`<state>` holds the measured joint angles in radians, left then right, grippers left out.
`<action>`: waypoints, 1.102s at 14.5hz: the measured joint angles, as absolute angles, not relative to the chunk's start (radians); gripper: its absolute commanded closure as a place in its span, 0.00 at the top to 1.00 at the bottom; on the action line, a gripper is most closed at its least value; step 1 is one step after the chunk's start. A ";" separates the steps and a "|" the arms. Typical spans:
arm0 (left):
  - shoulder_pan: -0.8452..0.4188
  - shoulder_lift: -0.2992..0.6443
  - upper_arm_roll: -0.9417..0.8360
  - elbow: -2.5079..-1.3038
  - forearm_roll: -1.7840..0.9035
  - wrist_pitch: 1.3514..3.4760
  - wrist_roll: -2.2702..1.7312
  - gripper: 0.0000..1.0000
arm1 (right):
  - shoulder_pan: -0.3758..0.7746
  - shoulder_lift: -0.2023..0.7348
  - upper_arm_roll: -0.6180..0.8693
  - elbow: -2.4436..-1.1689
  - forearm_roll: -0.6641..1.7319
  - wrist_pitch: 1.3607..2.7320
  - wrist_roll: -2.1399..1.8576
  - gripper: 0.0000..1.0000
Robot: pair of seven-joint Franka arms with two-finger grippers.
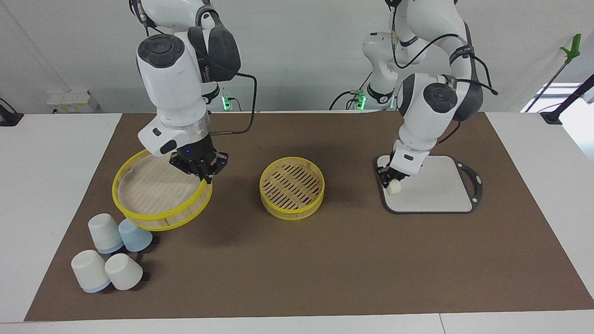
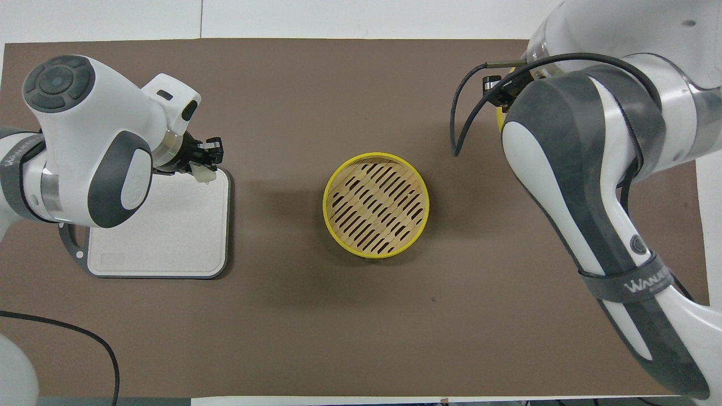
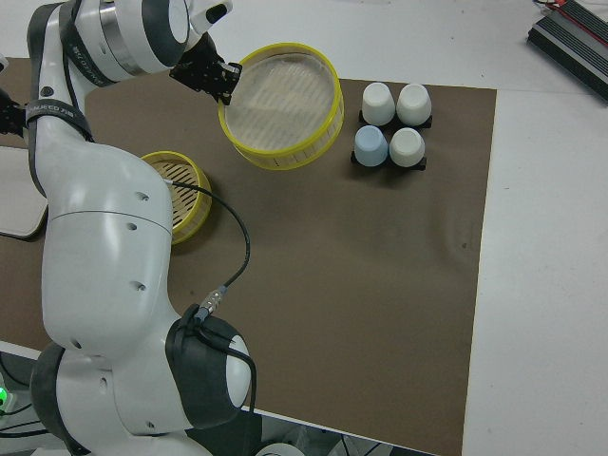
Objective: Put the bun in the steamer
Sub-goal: 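Carry the white bun with the left gripper over the open steamer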
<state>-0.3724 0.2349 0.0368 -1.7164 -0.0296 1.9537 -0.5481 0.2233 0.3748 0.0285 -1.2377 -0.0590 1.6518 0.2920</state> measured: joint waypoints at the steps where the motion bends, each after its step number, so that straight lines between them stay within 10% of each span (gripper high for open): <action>1: -0.403 0.245 0.036 -1.699 -0.034 1.954 -0.599 0.36 | 0.224 0.370 0.031 -1.248 -0.059 1.652 0.292 0.00; 16: -0.760 0.512 0.036 -1.400 -0.065 1.936 -0.959 0.37 | 0.221 0.349 0.033 -1.294 -0.059 1.724 0.292 0.00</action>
<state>-0.7600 0.5118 0.0358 -1.4001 -0.0655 1.9362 -0.9595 0.2207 0.3491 0.0328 -1.2940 -0.0588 1.7238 0.2920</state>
